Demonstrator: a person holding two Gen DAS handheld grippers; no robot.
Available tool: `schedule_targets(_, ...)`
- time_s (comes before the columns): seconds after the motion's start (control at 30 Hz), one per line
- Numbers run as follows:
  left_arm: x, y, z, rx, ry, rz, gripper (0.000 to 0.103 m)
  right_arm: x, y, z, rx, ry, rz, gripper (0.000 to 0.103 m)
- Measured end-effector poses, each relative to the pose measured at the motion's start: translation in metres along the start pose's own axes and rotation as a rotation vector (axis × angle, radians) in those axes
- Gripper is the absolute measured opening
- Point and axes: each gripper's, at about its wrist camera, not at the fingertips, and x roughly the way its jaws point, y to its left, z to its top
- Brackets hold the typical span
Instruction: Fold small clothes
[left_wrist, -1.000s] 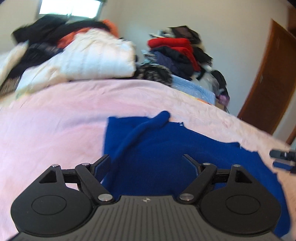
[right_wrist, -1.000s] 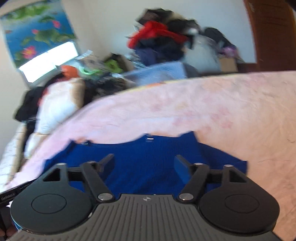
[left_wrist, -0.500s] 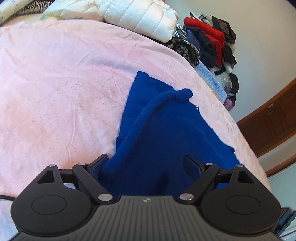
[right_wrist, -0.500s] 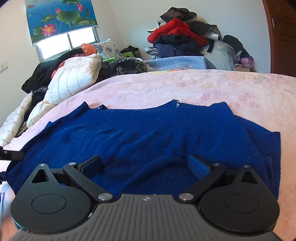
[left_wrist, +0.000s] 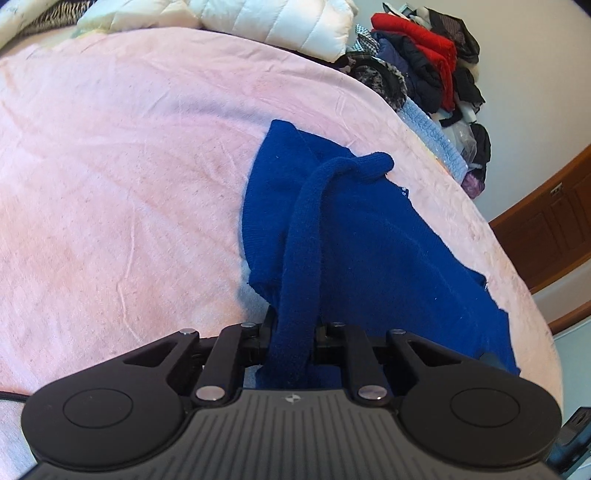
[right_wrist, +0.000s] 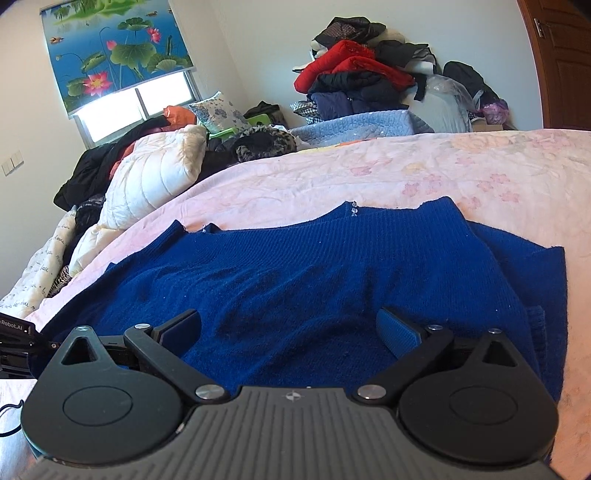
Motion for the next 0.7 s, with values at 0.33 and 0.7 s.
schedule_targets(0.33, 0.000, -0.008, -0.001, 0.051, -0.003, 0.035, 0.013, -0.001, 0.000, 0.000, 0.003, -0.002, 0.002, 0.100)
schedule_targets(0.7, 0.002, 0.010, 0.009, -0.106, 0.068, -0.055, 0.013, -0.001, 0.000, 0.000, 0.005, -0.003, 0.003, 0.100)
